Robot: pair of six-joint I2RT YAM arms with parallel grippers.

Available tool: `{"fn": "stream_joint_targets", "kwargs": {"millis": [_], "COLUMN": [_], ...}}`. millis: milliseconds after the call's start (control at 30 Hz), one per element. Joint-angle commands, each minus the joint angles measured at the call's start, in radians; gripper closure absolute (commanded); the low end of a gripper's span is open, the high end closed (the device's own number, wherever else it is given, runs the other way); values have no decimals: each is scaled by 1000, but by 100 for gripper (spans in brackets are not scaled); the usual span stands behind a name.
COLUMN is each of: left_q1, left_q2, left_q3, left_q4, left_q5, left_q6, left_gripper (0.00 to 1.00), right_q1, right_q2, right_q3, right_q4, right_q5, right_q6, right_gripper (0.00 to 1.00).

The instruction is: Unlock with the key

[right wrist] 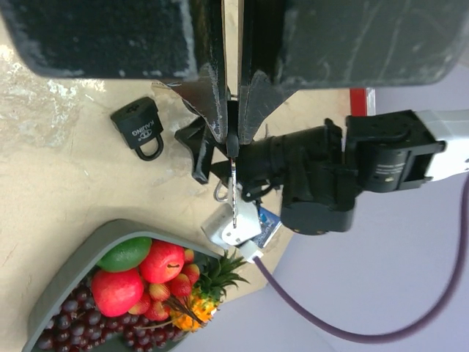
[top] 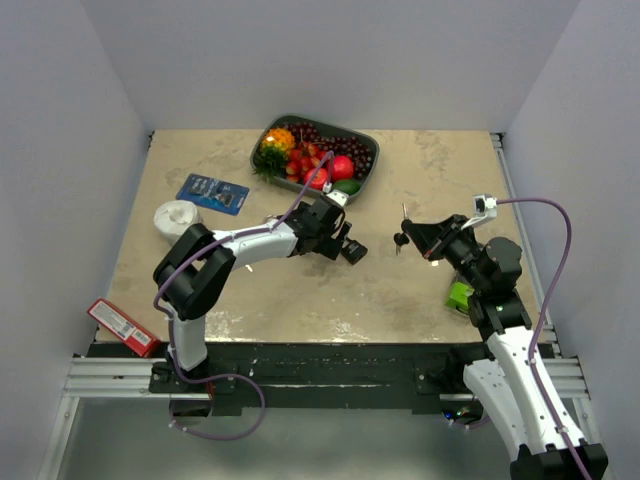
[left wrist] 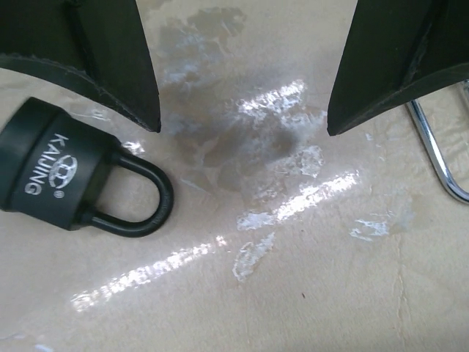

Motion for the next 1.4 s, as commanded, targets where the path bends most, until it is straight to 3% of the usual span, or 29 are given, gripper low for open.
{"fn": "stream_joint_targets", "kwargs": {"millis": [0, 333, 767, 1000, 1167, 1367], "left_q1": [2, 10, 49, 54, 54, 54], "left_q2": [-57, 3, 169, 153, 69, -54], "left_q3": [-10, -19, 202, 216, 159, 0], "left_q4": [-11, -41, -74, -64, -53, 62], "left_q5": [63, 60, 57, 66, 89, 219], "left_q6": [-119, -127, -53, -25, -88, -300], "left_gripper": [1, 0, 0, 0, 1, 1], "right_q1": [2, 1, 1, 2, 1, 1], "right_q2": [-2, -6, -12, -15, -12, 0], "right_q3": [-9, -10, -14, -27, -33, -47], "right_q4": [16, 6, -9, -14, -4, 14], "right_q5": [10, 11, 13, 16, 14, 19], "right_q6": [-19, -25, -28, -30, -26, -28], "right_gripper": [100, 100, 100, 100, 100, 100]}}
